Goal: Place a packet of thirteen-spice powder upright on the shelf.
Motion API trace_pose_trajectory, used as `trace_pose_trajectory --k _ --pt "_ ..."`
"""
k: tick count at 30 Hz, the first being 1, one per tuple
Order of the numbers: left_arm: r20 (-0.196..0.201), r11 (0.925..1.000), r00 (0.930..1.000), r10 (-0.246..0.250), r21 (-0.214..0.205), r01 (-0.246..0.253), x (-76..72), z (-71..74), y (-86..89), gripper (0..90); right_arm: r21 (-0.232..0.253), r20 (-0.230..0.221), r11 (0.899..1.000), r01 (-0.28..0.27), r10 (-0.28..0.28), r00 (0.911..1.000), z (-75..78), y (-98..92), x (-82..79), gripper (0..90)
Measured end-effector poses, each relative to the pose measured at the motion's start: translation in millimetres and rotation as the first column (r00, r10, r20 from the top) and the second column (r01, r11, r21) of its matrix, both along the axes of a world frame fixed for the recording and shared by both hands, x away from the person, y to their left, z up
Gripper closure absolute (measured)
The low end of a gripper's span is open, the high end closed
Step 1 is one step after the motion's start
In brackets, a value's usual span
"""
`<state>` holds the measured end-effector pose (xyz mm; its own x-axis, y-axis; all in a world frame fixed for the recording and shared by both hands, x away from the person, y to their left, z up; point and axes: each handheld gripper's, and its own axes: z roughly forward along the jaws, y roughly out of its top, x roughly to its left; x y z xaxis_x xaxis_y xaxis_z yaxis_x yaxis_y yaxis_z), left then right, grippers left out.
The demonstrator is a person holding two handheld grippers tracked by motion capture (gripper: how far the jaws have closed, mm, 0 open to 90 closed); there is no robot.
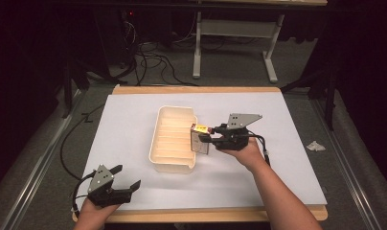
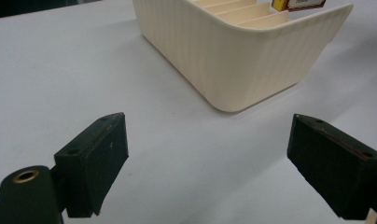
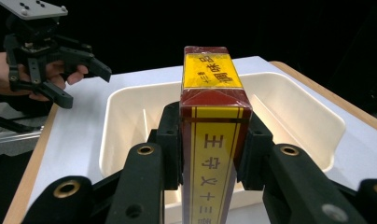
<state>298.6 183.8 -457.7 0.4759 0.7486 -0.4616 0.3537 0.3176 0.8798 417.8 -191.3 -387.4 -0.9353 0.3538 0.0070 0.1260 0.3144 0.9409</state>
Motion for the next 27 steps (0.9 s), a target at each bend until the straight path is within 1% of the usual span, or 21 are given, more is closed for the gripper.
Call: trace_pose_trajectory --k 5,10,12,17,19,22,23,24,26,27 --pt "0.000 1.0000 1.0000 0.000 0.002 0.000 0.1 -0.2 0.0 13.1 -0.005 0.004 1.000 -0.007 0.007 1.0000 -0.4 3.3 1.3 68.6" --pt "0.000 1.0000 1.0000 0.000 0.000 0.000 0.2 -0.1 0.5 13.2 0.012 0.006 1.000 -0.020 0.020 0.9998 -2.3 8.4 4.9 68.6" --pt "-0.001 1.0000 1.0000 -0.001 0.001 0.001 0.1 -0.2 0.6 13.2 0.007 0.006 1.000 -0.023 0.023 0.9997 -3.1 10.5 5.8 68.6" --pt "-0.001 1.0000 1.0000 -0.001 0.003 0.001 -0.1 -0.5 0.4 13.3 0.014 0.019 0.999 -0.038 0.037 0.9991 -4.8 18.5 8.8 68.5" --pt "-0.002 1.0000 1.0000 -0.001 0.005 0.001 -0.3 -0.6 0.8 13.2 0.009 0.026 0.999 -0.044 0.044 0.9987 -4.6 21.9 10.9 68.5" --pt "-0.003 1.0000 1.0000 0.002 0.007 -0.002 -0.6 -0.8 1.5 13.4 0.018 0.020 0.999 -0.045 0.045 0.9988 -5.2 26.2 12.7 68.5" --pt "-0.002 1.0000 1.0000 0.003 0.006 -0.003 -0.8 -0.8 1.7 13.4 0.019 0.025 0.999 -0.050 0.050 0.9984 -5.4 27.8 13.8 68.4" --pt "-0.002 1.0000 1.0000 0.005 -0.001 -0.005 -1.1 -0.5 1.6 13.4 0.016 0.023 0.999 -0.048 0.047 0.9986 -5.5 29.5 14.1 68.5" --pt "-0.003 1.0000 1.0000 0.004 0.004 -0.004 -1.5 -0.6 2.3 13.4 0.016 0.020 0.999 -0.050 0.050 0.9986 -5.8 32.4 14.9 68.5" --pt "-0.003 1.0000 1.0000 0.005 0.007 -0.005 -1.7 -0.9 2.8 13.4 0.013 0.026 0.999 -0.050 0.050 0.9984 -5.8 34.5 15.3 68.5"
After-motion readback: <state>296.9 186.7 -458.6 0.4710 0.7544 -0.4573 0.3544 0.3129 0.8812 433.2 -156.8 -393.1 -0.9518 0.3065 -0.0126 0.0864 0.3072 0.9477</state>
